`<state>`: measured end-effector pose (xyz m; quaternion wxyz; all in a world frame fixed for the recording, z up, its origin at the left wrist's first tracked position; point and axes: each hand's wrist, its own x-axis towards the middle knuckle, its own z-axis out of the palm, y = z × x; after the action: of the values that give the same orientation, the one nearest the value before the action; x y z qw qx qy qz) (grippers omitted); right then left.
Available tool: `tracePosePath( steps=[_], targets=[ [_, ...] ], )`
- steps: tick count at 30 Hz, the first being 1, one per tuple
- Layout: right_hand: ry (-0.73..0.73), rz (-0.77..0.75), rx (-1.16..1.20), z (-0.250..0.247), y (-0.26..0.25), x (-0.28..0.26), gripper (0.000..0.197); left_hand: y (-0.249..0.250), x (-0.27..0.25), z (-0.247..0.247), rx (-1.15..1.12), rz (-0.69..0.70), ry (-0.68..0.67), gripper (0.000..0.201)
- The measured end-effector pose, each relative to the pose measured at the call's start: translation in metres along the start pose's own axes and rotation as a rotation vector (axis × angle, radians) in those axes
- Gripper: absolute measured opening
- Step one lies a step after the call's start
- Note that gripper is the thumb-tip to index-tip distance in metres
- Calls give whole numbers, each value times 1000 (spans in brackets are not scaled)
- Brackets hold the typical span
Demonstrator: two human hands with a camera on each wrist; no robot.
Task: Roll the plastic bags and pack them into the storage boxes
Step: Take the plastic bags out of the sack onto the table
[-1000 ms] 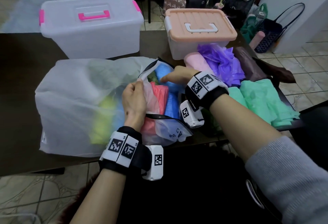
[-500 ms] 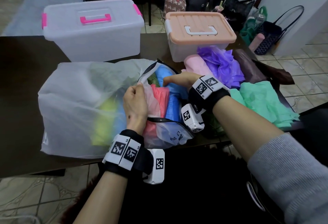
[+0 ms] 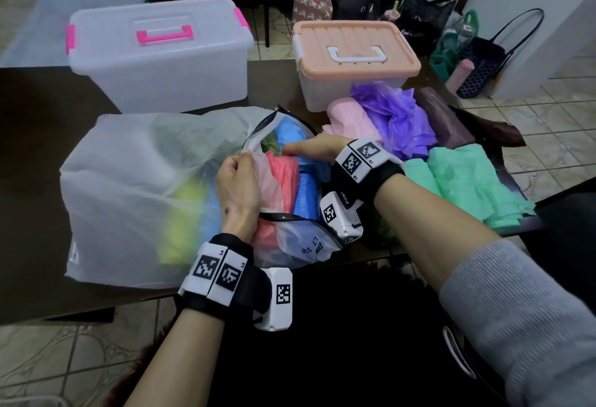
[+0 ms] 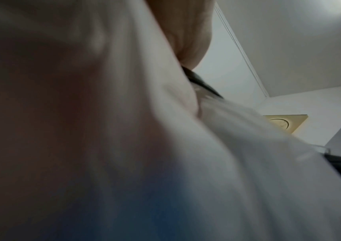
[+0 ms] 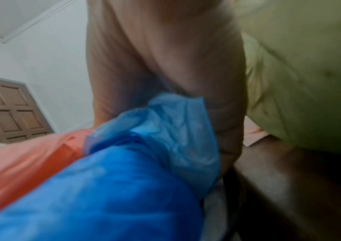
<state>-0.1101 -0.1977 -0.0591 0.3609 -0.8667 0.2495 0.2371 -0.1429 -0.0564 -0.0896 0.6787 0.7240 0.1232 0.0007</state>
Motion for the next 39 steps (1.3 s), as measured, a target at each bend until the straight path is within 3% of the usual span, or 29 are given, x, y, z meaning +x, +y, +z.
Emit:
tracePosePath(
  steps=[2,5,9,14,17,19,23,26,34,36,39],
  targets=[
    [-20,17,101,2,1,4,63,-1,1,-1,-44,-29,-12,34],
    [-97,23,332,-1,-3,1,26,-5,6,-4,-101,-71,-26,32],
    [-104,48,540,-26,-9,-10,28,-11,9,-7,-106,-62,-26,28],
    [-249,52,508,-65,-1,-32,27,-9,8,-6,-103,-49,-32,35],
    [-136,63,458,-84,10,-39,21,-9,7,-6,-117,-44,-17,34],
    [-20,46,434,-94,19,-35,30,-10,7,-6,-125,-53,-22,32],
    [358,-44,267,-97,35,-21,36,-9,6,-6,-134,-57,-23,33],
    [509,-102,91,-89,48,-11,62,-9,7,-6,-124,-58,-12,35],
    [625,120,-356,-64,64,3,68,-12,10,-7,-118,-73,-20,32],
    [603,113,-357,-70,65,1,72,-12,9,-7,-108,-67,-20,31],
    [564,94,-141,-81,65,-10,74,-12,9,-7,-102,-64,-28,31]
  ],
)
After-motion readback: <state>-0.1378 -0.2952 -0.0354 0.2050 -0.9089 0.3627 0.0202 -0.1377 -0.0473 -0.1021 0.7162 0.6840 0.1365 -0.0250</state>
